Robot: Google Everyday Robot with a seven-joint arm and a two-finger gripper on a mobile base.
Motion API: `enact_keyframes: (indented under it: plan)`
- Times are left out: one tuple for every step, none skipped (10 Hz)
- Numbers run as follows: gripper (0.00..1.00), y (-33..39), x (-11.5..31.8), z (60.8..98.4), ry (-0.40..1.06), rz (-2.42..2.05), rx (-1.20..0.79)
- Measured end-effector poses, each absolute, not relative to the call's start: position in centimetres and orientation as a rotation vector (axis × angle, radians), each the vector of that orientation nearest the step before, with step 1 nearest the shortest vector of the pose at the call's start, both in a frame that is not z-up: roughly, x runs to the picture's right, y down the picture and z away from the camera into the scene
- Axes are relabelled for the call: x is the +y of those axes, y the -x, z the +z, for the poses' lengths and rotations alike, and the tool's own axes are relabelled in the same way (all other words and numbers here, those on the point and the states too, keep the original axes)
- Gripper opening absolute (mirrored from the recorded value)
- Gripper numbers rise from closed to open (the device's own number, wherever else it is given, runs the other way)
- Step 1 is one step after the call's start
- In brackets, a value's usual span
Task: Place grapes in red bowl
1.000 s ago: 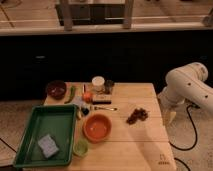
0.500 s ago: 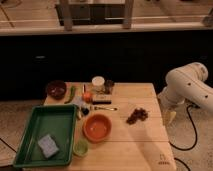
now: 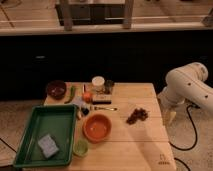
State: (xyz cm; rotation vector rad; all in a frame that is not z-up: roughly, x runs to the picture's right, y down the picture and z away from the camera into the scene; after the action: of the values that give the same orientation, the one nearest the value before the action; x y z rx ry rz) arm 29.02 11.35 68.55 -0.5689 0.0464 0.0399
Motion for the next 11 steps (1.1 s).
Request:
enact_keyframes:
  plan:
    - [0.8, -28.2, 11.8, 69.4, 0.566, 0.002, 0.038]
    - [0.8, -27.6, 12.2, 70.2, 0.565, -0.026, 0.033]
    - [0.8, -27.0, 12.8, 71.0, 0.564, -0.051, 0.028]
    - [0.8, -26.8, 13.0, 71.4, 0.563, -0.072, 0.025]
    - [0.8, -26.6, 12.9, 71.5, 0.562, -0.081, 0.023]
    - [0.8, -26.5, 12.8, 71.8, 0.562, -0.095, 0.017]
    - [0.8, -26.4, 12.7, 72.1, 0.563, -0.11, 0.011]
    - [0.8, -25.9, 12.9, 72.8, 0.566, -0.135, 0.0]
    - [0.8, -25.5, 13.1, 73.6, 0.566, -0.154, -0.009]
    - [0.8, -25.2, 13.2, 73.9, 0.566, -0.167, -0.015]
    - [0.8, -24.8, 13.3, 74.4, 0.566, -0.188, -0.024]
